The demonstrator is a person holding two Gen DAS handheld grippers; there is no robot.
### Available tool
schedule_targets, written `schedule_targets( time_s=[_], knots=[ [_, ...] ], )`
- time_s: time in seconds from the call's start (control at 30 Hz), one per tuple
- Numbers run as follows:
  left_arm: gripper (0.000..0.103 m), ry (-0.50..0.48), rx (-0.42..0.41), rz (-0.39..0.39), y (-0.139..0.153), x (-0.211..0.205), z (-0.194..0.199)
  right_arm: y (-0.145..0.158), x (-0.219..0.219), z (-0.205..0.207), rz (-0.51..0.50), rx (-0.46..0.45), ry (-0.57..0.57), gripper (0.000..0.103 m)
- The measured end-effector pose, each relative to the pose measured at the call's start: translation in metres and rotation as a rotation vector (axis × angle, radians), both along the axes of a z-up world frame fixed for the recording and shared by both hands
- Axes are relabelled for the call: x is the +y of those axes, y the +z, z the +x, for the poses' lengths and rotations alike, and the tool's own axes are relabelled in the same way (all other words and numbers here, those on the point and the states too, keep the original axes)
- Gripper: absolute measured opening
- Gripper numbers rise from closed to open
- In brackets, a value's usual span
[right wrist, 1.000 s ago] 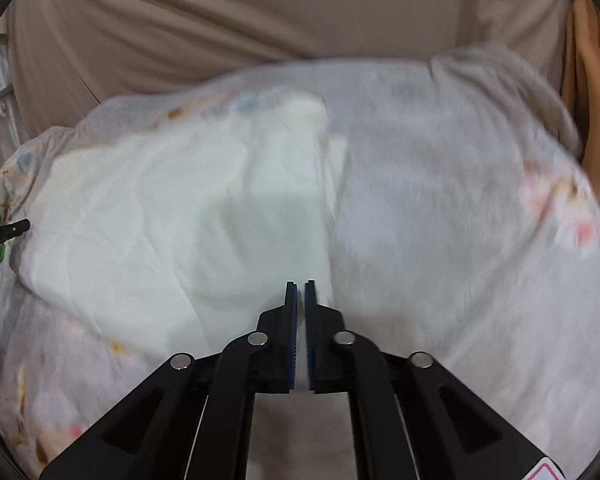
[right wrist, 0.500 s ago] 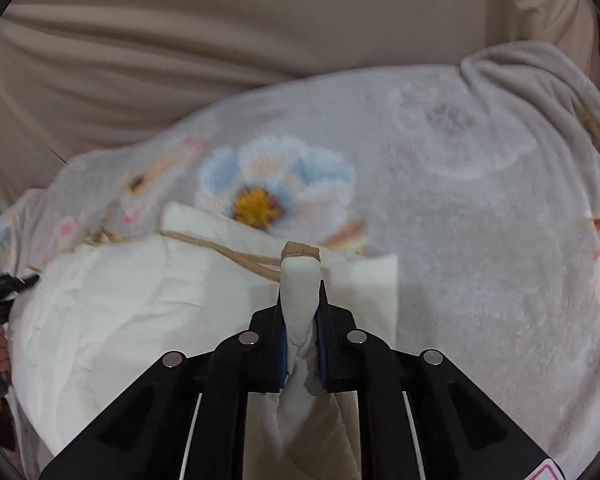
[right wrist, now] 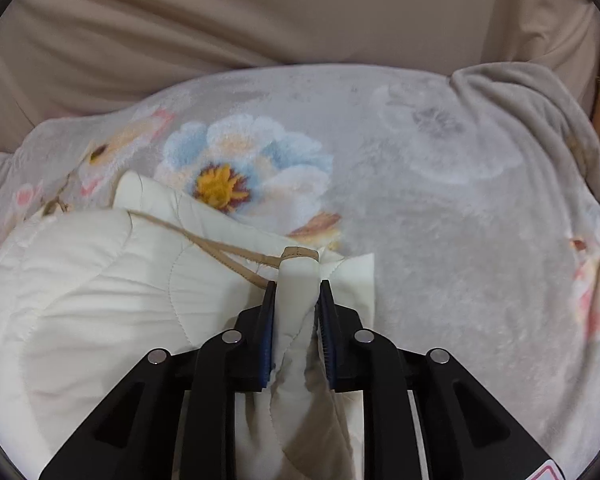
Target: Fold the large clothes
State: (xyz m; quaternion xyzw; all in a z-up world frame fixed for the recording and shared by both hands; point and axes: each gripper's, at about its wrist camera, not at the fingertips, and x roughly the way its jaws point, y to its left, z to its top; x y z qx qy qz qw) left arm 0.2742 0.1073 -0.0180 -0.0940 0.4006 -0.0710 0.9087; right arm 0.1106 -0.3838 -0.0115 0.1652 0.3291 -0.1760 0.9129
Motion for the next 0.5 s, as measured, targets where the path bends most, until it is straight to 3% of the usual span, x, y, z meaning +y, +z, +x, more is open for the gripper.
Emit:
schedule_targets(
  time_s=[0.07,0.13,0.2,0.27,0.37,0.47,0.5],
  knots=[
    [0.019,0.009,-0.099,-0.002,0.029,0.005,-0.026,0.022,0.005,-0.021,0.016,-0.089,-0.017,0.027],
    [0.02,-0.019,-0.187,0.015,0.057,-0.002,-0.053,0.045,0.02,-0.035,0.0,-0.16,0.017,0.027],
    [0.021,-0.088,-0.246,0.024,0.078,-0.02,-0.075,0.064,0.051,-0.04,0.002,-0.204,0.128,0.027],
    [0.021,-0.219,-0.252,0.031,0.085,-0.052,-0.095,0.072,0.094,-0.034,0.017,-0.201,0.289,0.027],
    [0.021,-0.362,-0.168,0.052,0.063,-0.096,-0.11,0.057,0.149,-0.019,0.025,-0.128,0.455,0.025],
    [0.024,-0.429,-0.04,0.112,0.01,-0.124,-0.111,0.027,0.17,-0.013,-0.012,-0.036,0.48,0.019],
    [0.024,-0.431,-0.032,0.122,-0.005,-0.123,-0.112,0.018,0.166,-0.016,-0.022,-0.02,0.469,0.015]
  ],
)
